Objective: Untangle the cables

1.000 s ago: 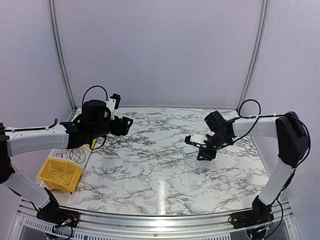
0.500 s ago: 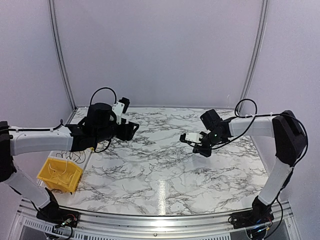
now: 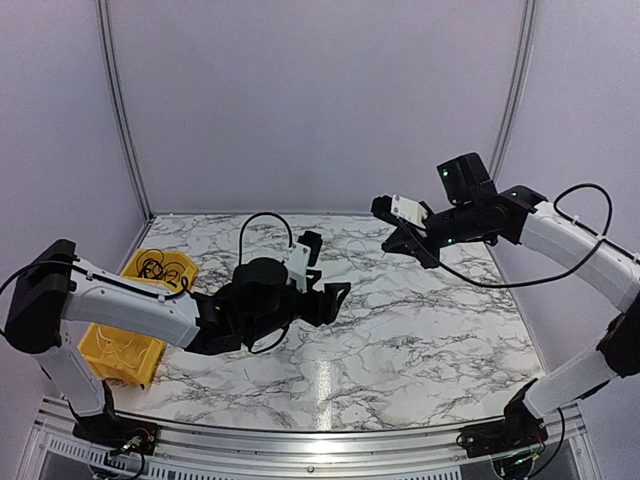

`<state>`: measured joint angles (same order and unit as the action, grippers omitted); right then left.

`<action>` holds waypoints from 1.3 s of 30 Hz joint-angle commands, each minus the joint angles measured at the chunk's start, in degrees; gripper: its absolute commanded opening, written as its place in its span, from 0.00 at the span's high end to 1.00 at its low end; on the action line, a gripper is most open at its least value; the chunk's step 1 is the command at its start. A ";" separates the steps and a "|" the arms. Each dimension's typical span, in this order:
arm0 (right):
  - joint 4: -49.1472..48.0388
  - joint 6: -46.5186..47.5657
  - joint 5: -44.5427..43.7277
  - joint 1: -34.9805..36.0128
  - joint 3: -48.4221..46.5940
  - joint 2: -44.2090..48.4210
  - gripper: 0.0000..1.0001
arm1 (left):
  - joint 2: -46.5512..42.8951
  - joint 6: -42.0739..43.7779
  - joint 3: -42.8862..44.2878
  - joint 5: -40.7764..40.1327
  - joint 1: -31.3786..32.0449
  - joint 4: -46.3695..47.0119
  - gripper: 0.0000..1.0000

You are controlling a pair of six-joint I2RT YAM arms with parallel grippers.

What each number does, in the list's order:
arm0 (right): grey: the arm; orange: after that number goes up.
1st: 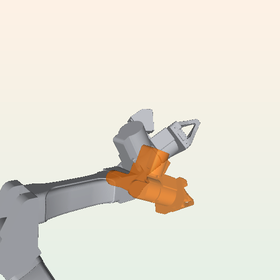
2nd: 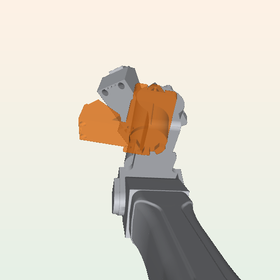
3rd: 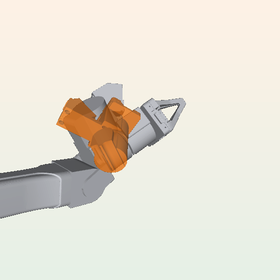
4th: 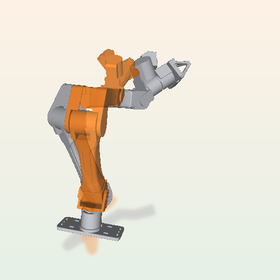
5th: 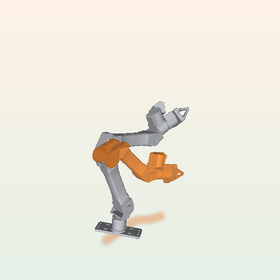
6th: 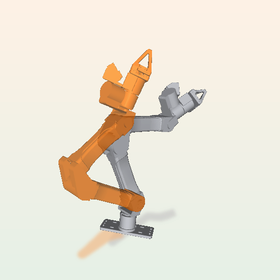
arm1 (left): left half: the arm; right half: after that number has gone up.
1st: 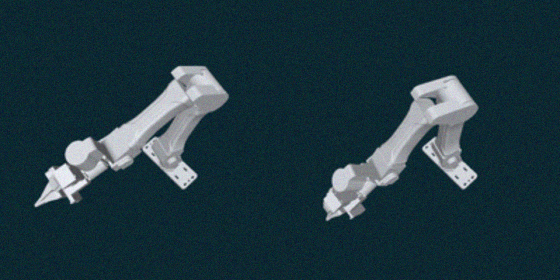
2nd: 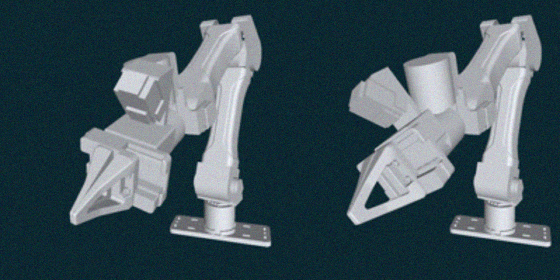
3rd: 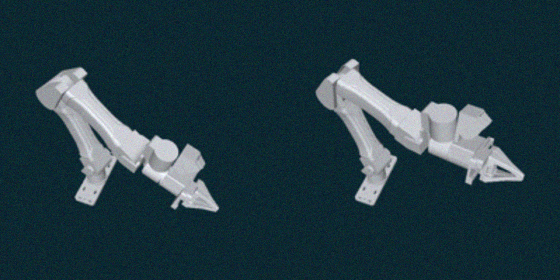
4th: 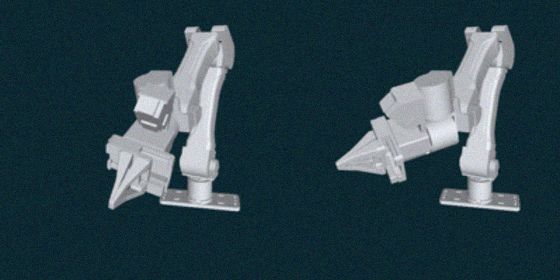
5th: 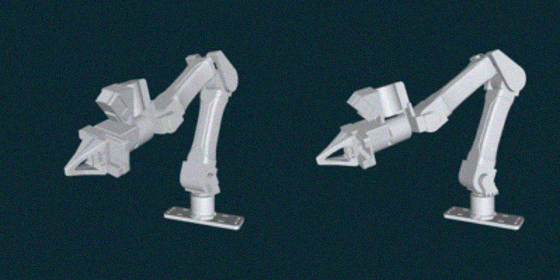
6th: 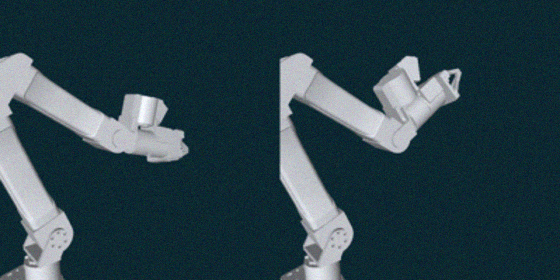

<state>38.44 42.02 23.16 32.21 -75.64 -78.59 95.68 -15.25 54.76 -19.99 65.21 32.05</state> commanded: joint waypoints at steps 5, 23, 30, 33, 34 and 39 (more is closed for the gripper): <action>6.11 -2.24 -1.94 3.83 -1.62 -3.92 1.00 | 5.55 -3.58 3.69 -4.56 0.53 16.93 0.27; 7.87 -3.34 1.55 5.25 -4.26 -2.48 1.00 | 12.66 -10.60 7.13 -4.89 -3.18 16.73 0.51; 13.57 -3.62 7.72 5.24 -14.28 -0.74 1.00 | 14.27 -21.71 1.53 -9.43 -8.27 15.50 0.56; 17.63 -3.42 10.84 5.24 -20.31 -0.76 1.00 | 13.32 -23.15 -2.18 -8.81 -12.79 15.37 0.56; 18.25 -3.26 11.63 5.09 -21.99 -0.23 1.00 | 12.26 -22.83 -3.77 -9.34 -14.00 15.14 0.56; 18.39 -2.95 13.07 3.22 -22.67 1.31 1.00 | 7.83 -20.07 -8.83 -9.57 -17.46 12.63 0.55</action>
<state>53.67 39.03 33.65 36.23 -96.77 -78.26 107.96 -36.03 48.47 -28.45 48.71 46.33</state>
